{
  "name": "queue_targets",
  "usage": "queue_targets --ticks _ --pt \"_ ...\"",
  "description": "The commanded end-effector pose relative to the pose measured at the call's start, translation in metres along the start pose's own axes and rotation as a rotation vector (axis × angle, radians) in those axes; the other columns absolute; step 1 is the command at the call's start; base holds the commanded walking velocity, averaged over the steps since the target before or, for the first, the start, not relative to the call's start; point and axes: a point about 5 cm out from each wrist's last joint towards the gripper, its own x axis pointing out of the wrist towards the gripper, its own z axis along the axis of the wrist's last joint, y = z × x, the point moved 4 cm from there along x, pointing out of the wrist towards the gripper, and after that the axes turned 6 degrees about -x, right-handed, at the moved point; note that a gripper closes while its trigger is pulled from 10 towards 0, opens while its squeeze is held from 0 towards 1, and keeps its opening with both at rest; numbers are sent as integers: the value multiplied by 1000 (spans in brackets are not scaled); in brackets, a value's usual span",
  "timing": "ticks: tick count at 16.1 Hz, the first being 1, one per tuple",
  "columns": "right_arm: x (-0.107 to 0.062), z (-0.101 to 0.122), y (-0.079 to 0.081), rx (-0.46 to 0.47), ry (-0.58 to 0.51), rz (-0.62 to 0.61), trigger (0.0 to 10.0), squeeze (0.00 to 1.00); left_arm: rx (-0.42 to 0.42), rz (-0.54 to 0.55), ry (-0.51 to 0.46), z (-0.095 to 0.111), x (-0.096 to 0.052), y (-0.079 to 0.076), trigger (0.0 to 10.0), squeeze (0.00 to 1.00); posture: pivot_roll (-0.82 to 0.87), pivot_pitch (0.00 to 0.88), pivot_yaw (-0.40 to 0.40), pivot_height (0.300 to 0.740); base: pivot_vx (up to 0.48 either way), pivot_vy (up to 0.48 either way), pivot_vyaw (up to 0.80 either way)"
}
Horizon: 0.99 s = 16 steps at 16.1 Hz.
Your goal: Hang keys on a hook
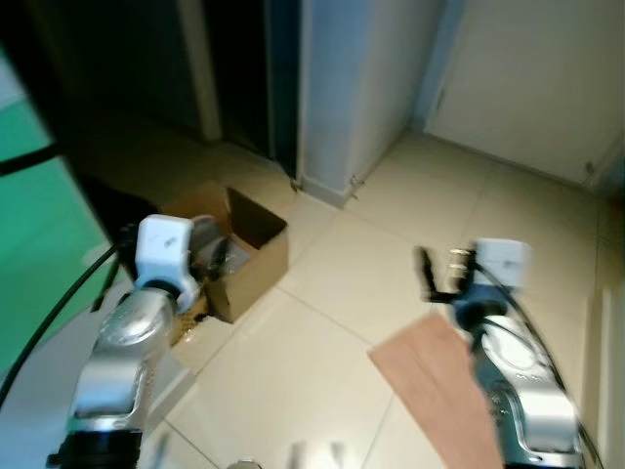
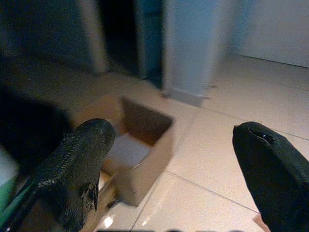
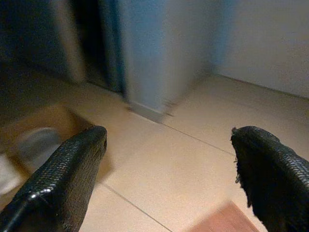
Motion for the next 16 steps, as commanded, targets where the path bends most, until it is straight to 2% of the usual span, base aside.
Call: queue_targets --ticks 1,3,4,5,7,10,12,16 --pt "1 1 -5 1 2 -5 10000 1000 -5 -12 -11 4 0 -5 10000 1000 -3 0 -62 740 0 0 800" --pt "3 1 -4 12 5 2 10000 1000 8 -27 -15 4 -1 -7 10000 1000 -1 0 -65 740 0 0 800" --pt "3 2 -5 4 -3 -6 10000 1000 51 -40 -41 8 -2 -11 10000 1000 2 0 -70 740 0 0 800" --pt "4 3 -7 -8 -12 -17 10000 1000 92 -14 -39 7 -2 -9 10000 1000 0 0 -68 740 0 0 800" --pt "5 9 -14 -13 -48 -62 10000 1000 69 100 -27 6 0 4 10000 1000 -12 0 -54 740 0 0 800" --pt "3 9 -17 9 -49 -88 10000 1000 124 32 -39 12 5 -1 10000 1000 -25 0 -32 740 0 0 800" --pt "2 7 -26 -7 -46 -168 10000 1000 117 1 -50 17 11 -6 10000 1000 -55 0 14 740 0 0 800" --pt "2 7 -31 -25 -35 -214 10000 1000 77 -4 -70 18 17 -11 10000 1000 -70 0 33 740 0 0 800"
